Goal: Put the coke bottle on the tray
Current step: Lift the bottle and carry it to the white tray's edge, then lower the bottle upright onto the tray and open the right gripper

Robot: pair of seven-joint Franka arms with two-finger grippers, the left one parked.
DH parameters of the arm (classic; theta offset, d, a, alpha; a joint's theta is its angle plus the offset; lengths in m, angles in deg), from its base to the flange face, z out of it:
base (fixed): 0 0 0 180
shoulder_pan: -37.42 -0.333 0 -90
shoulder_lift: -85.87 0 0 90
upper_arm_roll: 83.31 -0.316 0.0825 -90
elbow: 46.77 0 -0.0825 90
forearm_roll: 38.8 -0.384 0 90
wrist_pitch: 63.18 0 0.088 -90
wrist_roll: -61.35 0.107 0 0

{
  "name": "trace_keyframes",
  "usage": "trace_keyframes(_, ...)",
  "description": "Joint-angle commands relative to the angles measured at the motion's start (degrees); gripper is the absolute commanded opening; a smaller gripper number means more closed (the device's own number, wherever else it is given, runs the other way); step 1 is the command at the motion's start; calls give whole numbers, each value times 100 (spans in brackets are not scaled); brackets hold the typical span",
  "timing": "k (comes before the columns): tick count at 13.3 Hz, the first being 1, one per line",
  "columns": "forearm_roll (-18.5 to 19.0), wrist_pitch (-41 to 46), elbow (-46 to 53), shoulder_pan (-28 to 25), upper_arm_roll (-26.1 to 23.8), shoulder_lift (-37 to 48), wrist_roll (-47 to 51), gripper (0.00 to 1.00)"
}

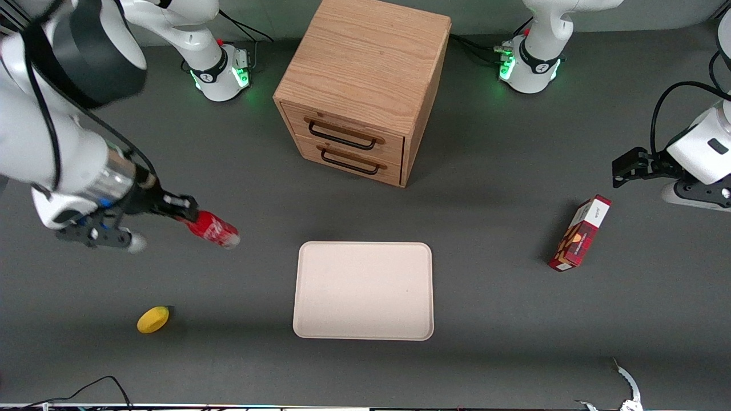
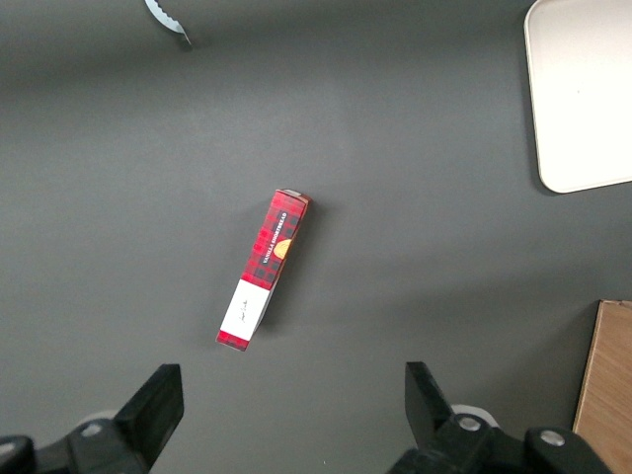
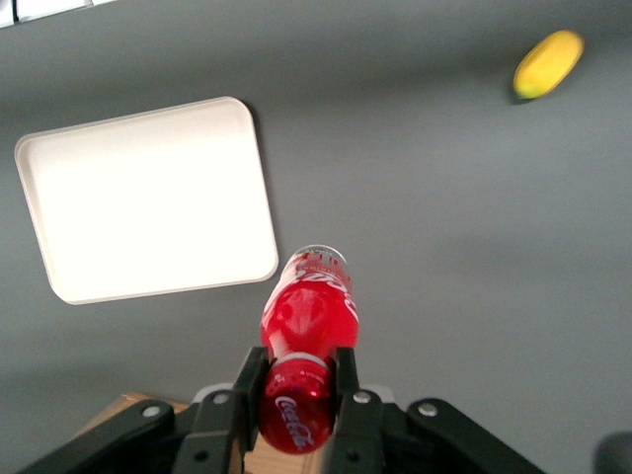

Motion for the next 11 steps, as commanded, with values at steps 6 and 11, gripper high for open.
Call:
trace_keyframes(6,834,-2159,1263,-941,-10,-2346,2364,0)
trace_keyframes(11,1739,-2450,1202,-1117,-54,-2786,3005,0)
